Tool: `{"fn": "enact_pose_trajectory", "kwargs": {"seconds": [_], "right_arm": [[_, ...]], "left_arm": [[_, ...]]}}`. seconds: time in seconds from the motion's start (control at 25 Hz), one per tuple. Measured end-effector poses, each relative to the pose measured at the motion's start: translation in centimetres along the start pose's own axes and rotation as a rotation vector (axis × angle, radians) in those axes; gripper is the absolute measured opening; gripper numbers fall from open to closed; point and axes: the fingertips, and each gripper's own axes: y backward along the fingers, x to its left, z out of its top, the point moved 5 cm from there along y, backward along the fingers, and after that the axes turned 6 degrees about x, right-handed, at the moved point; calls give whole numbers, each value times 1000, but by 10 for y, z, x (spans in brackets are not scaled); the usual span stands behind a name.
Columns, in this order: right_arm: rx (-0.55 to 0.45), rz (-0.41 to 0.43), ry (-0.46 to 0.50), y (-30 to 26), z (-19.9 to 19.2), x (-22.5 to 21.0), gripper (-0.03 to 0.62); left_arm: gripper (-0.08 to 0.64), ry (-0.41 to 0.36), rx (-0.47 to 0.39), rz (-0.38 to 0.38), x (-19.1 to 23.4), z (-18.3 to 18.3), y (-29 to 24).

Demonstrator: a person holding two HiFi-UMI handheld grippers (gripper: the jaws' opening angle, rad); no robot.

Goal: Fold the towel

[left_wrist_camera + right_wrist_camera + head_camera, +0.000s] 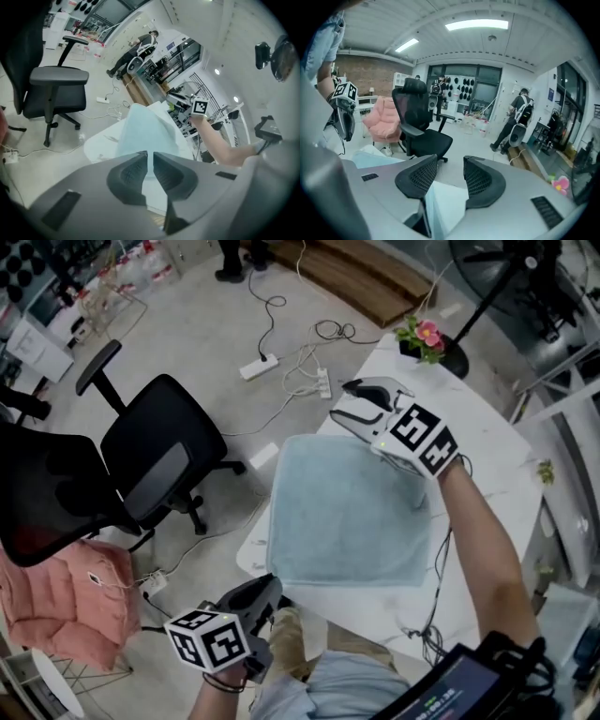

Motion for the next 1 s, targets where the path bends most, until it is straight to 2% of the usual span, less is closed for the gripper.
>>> {"fn": "enact_pose_trajectory", "kwargs": {"seconds": [0.12, 0.2, 0.32, 0.44, 0.56, 0.76, 0.88, 0.92, 0.96, 1.0], "right_arm": [[56, -89, -21, 41, -38, -22, 178], [124, -111, -1, 63, -69, -24, 163], [219, -60, 28, 90, -119, -12, 104], [232, 13, -68, 112, -160, -6, 104], [207, 110, -119, 121, -178, -5, 169], [182, 216, -55, 106, -184, -6, 199], [188, 279, -29, 92, -188, -8, 202], [202, 306, -18, 88, -191, -7, 198], [220, 331, -6, 85, -195, -6, 162], [235, 347, 6, 82, -199, -5, 94]], "left_arm": [[41, -72, 50, -76, -38, 6, -32], [41, -117, 97, -143, -67, 1, -61], [41, -175, 190, -230, -115, -19, -109], [41, -230, 293, -285, -151, -39, -153], [42, -256, 383, -291, -164, -58, -186], [43, -301, 490, -260, -165, -83, -217], [43, -330, 523, -238, -164, -87, -227], [42, -336, 531, -233, -164, -87, -230], [41, -341, 539, -230, -163, -87, -232], [41, -345, 548, -228, -163, -88, -234]]}}
